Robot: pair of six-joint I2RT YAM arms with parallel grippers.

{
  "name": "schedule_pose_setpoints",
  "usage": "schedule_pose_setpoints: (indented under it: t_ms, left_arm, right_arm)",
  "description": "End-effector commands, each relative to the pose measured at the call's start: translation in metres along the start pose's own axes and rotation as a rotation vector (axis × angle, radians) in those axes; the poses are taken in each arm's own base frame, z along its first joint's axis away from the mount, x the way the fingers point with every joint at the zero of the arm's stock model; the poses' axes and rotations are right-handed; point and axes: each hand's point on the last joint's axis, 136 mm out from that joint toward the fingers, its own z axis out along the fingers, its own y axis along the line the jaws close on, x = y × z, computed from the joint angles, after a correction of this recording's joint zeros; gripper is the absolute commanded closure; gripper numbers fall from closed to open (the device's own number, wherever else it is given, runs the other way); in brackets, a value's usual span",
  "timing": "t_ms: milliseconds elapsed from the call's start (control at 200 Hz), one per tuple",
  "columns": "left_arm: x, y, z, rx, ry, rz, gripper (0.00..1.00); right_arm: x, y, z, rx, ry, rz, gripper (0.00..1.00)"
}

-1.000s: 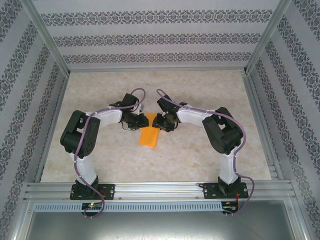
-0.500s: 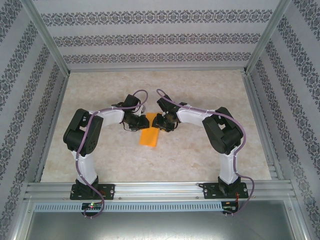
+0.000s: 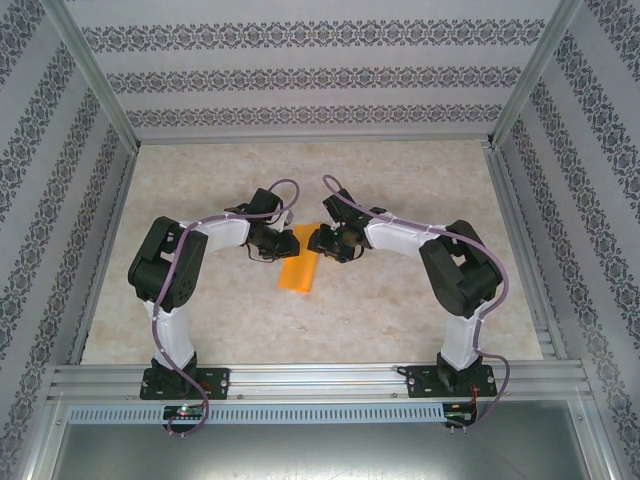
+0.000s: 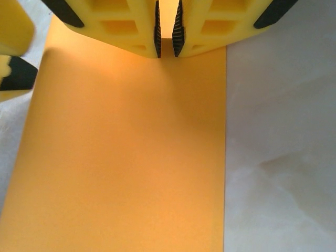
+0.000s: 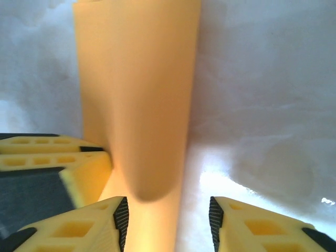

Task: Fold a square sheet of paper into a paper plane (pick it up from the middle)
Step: Hold the square sheet of paper at the center of the table.

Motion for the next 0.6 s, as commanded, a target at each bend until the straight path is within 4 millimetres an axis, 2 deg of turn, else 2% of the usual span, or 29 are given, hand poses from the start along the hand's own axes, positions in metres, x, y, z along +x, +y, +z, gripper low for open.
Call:
schedule_pose_setpoints:
  t_ms: [0,270,595]
  left_arm:
    - [0.027,0.041,0.019,-0.162,0.085,-0.012,0.79]
    - [0.025,0.035,0.016,-0.144,0.076,-0.012,0.79]
    - [0.022,0.029,0.011,-0.128,0.067,-0.012,0.78]
  right_arm:
    - [0.0,0.019,-0.015,-0.087,-0.018,-0.001,0.57]
    - [-0.002,0.035,-0.003,-0.195,0.013,0.037,0.73]
    - [-0.002,0.025,0.018,-0.2,0.046,0.055,0.78]
